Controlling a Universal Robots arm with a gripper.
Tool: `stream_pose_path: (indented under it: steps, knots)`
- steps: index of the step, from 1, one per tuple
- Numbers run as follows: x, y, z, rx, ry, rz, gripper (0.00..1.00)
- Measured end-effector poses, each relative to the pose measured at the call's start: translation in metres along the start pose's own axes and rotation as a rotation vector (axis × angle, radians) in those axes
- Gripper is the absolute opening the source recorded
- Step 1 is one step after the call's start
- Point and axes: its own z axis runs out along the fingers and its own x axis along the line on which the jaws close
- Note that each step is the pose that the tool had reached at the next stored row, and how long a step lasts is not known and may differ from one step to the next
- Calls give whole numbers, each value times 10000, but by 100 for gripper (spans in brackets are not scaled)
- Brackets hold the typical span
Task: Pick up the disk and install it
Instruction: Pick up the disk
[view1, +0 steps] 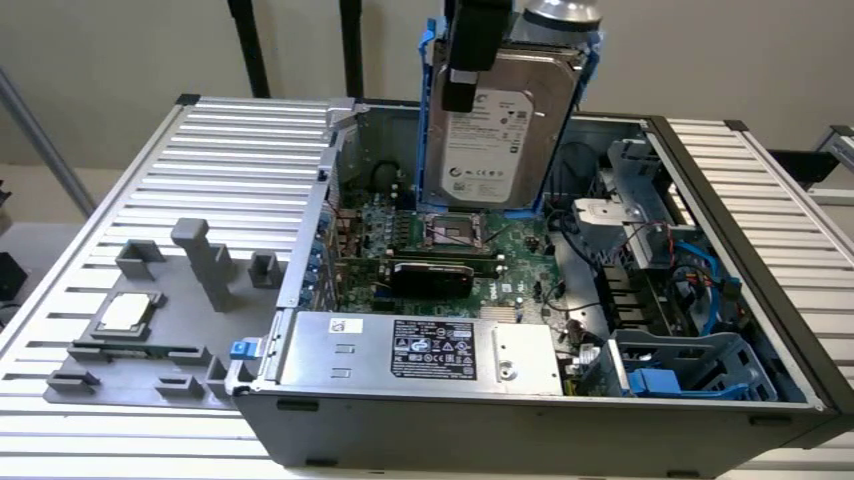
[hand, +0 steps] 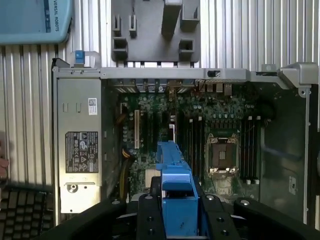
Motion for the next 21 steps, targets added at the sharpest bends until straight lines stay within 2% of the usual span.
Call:
stream_pose_path:
  steps: [8, 21]
  knots:
    - [197, -297, -19, -11, 1, 1, 0]
    - [580, -647, -47, -51, 3, 3, 0]
